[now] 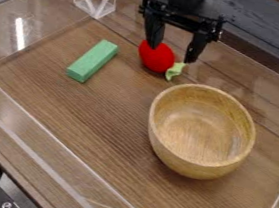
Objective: Move the red object to the right side of the table
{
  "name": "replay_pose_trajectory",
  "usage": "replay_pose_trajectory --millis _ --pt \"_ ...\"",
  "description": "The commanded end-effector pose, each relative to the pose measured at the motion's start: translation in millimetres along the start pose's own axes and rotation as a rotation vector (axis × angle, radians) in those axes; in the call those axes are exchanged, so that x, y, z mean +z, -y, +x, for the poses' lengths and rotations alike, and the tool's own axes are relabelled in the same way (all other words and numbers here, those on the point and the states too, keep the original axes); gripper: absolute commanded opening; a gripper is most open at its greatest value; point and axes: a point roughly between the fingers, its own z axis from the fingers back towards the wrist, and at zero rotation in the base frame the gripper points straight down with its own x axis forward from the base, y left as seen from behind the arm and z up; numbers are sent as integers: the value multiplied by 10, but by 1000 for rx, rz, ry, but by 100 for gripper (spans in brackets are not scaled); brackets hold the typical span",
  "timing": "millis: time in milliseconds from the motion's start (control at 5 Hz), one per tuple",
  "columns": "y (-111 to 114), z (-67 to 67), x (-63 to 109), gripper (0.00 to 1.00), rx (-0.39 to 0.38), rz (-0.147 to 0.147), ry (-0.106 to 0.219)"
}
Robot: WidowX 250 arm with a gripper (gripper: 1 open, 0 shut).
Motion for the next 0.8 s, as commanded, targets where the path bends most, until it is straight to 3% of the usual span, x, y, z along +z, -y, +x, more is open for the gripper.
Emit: replay_pose_trajectory --millis 0,600 --pt "-88 199 60 100 56 3 74" --pt "-154 365 -261 100 112 31 75"
